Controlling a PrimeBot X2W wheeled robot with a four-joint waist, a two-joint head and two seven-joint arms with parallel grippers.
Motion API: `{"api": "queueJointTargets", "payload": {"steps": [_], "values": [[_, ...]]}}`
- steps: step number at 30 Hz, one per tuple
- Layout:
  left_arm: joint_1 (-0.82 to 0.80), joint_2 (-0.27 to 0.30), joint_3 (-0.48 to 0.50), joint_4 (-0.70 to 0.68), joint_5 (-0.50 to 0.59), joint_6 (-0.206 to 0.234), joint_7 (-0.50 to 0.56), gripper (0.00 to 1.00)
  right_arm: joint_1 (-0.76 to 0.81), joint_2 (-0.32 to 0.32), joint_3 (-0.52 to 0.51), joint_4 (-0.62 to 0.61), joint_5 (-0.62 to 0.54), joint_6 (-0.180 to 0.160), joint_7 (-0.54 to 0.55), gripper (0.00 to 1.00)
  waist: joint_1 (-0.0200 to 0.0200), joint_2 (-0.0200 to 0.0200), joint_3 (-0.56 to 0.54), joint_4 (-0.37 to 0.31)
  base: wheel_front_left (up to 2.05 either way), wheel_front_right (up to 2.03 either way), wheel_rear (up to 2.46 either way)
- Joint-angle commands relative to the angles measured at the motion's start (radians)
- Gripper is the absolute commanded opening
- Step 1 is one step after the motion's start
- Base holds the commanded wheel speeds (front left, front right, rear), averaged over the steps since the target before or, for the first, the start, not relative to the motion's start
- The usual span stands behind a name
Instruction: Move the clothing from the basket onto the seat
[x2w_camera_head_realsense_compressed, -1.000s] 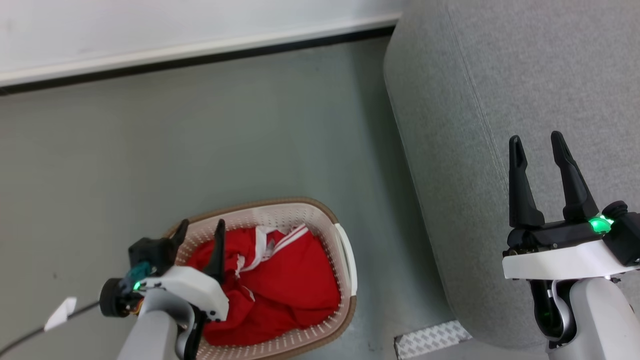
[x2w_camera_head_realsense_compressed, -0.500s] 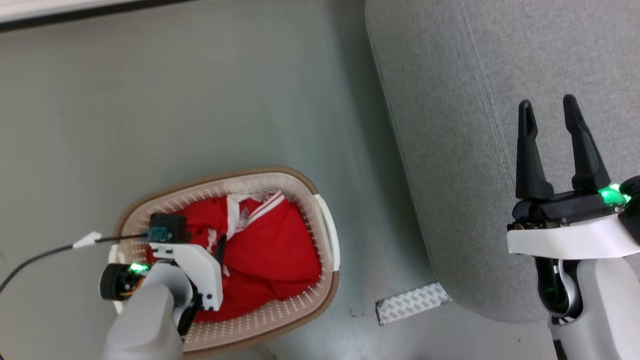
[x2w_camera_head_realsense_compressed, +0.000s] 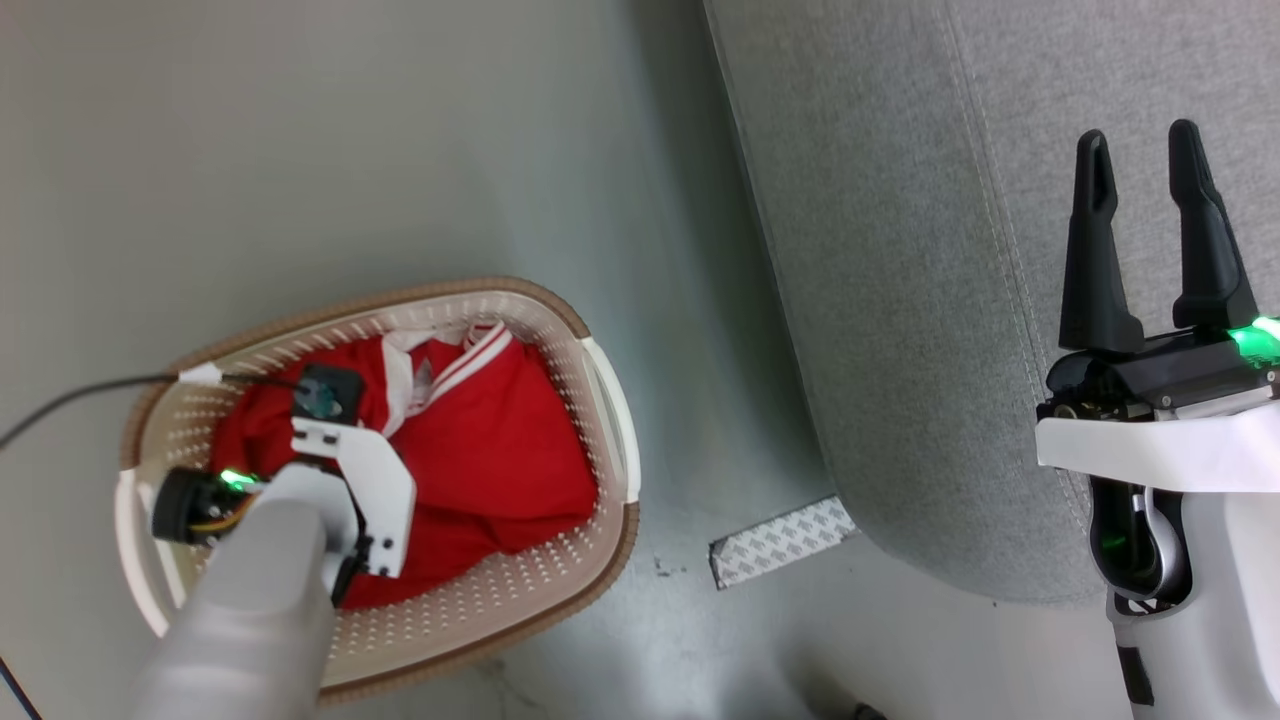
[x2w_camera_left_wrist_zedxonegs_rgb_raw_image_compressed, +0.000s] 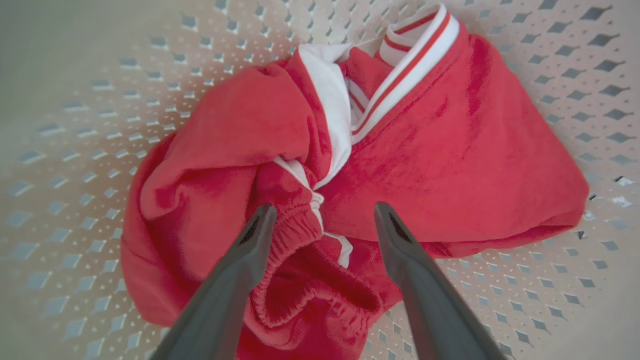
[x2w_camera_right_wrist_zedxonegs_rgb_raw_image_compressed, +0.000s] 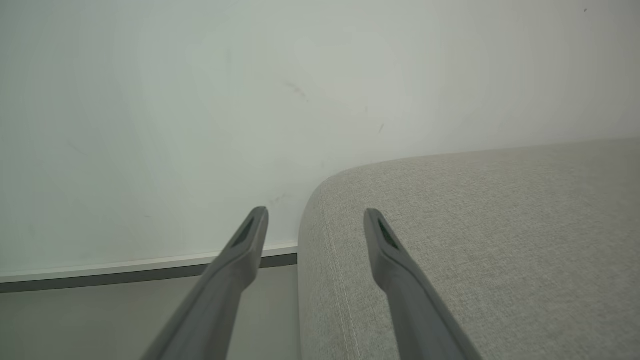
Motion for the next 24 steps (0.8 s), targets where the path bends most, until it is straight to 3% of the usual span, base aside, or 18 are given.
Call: {"api": "queueJointTargets", "payload": {"steps": [1,10,16,17,18,19,24], "values": [[-0.032,0.023,-0.014,0.016,0.021,0.012,0.030,1.00,-0.016,0.002,0.000,-0.014,0.013,-0.002,-0.002,1.00,-0.0001,0.0000,0.037,-0.020,0.00,0.00,0.00],[-0.093,0.079,-0.082,0.040,0.085,0.070,0.113,1.00,-0.023,0.001,0.004,-0.045,0.042,-0.002,-0.002,1.00,-0.0001,0.0000,0.103,-0.044,0.00,0.00,0.00],[-0.109,0.108,-0.095,0.047,0.078,0.059,0.115,1.00,-0.031,0.001,0.013,-0.057,0.054,-0.002,-0.002,1.00,-0.0001,0.0000,0.130,-0.062,0.00,0.00,0.00],[-0.111,0.109,-0.095,0.047,0.074,0.054,0.110,0.60,-0.029,0.001,0.013,-0.058,0.054,-0.002,-0.002,1.00,-0.0001,0.0000,0.132,-0.063,0.00,0.00,0.00],[-0.112,0.111,-0.095,0.048,0.071,0.051,0.106,0.41,-0.028,0.001,0.014,-0.057,0.053,-0.002,-0.002,1.00,-0.0001,0.0000,0.133,-0.062,0.00,0.00,0.00],[-0.113,0.111,-0.096,0.048,0.067,0.047,0.100,0.00,-0.028,0.001,0.014,-0.055,0.053,-0.002,-0.002,1.00,-0.0001,0.0000,0.133,-0.062,0.00,0.00,0.00],[-0.105,0.109,-0.099,0.051,0.055,0.038,0.084,0.00,-0.031,0.002,0.020,-0.045,0.054,-0.002,-0.002,1.00,-0.0001,0.0000,0.123,-0.055,0.00,0.00,0.00]]}}
